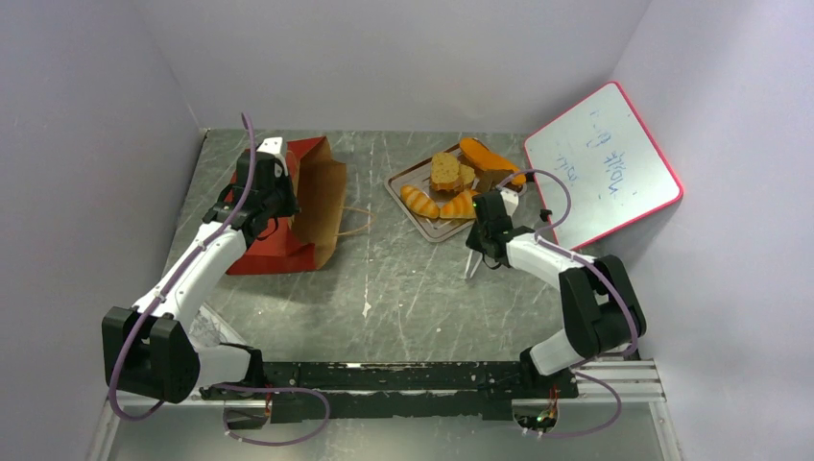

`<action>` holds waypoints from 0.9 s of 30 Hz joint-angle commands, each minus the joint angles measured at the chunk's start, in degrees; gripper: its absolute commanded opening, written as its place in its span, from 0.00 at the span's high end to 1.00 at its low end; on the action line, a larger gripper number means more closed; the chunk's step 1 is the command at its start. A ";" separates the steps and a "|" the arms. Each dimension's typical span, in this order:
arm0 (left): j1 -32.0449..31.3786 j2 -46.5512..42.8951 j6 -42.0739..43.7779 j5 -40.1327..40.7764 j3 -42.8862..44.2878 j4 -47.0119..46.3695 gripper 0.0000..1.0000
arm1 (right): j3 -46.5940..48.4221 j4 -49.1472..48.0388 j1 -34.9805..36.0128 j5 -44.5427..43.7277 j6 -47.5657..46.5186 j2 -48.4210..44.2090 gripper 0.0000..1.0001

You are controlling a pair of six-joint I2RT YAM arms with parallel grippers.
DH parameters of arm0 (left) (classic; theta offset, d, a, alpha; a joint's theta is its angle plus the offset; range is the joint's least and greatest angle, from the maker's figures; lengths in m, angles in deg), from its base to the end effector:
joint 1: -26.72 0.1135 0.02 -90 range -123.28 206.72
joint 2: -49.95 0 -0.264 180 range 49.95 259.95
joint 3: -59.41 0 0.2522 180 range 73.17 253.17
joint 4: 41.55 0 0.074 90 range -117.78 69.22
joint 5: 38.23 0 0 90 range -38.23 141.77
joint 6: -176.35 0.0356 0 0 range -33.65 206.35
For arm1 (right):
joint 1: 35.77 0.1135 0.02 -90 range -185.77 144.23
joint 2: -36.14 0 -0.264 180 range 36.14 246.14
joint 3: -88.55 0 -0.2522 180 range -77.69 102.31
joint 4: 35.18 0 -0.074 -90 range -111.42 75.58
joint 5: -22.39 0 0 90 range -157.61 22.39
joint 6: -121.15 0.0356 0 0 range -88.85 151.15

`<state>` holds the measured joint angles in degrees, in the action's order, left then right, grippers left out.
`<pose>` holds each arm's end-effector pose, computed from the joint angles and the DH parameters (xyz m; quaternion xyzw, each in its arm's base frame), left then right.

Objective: Take the fake bread out of the paper bag
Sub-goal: Pick up the clamp from the container.

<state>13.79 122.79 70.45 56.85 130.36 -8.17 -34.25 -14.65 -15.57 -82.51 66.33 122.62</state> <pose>0.2771 -0.0604 0.2942 -0.0434 0.8864 -0.0762 0.4545 0.2788 0.0928 0.1708 0.1656 0.9174 0.0505 0.3582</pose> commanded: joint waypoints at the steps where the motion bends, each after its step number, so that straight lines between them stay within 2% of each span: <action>1: 0.42 0.40 -0.38 -1.21 0.24 -1.82 0.93 | 0.74 1.90 -0.50 0.52 -0.91 -2.22 0.94; 11: 0.43 0.97 -0.32 -1.43 0.18 -2.04 0.93 | -0.74 2.57 -0.38 2.25 -0.03 -5.61 0.95; 14: 0.41 1.29 -0.16 -1.57 -0.09 -2.04 0.93 | -1.14 2.86 -0.28 2.69 -0.04 -8.32 0.99; 18: 0.36 1.13 -0.19 -3.01 -0.93 -2.86 0.93 | -1.18 3.69 0.71 2.38 0.39 -11.85 1.00; 23: 0.36 0.73 0.24 -4.44 -1.96 -3.23 0.93 | 0.30 5.77 5.22 -0.13 0.29 -14.96 1.00; 27: -0.12 0.76 1.01 -5.68 -2.91 -2.88 0.93 | 2.65 7.59 12.96 -2.57 -0.17 -15.34 1.00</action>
<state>13.77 123.80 70.52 54.14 128.59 -9.54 -34.90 -8.69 -8.94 -81.85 66.66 108.26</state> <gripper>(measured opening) 0.076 0.073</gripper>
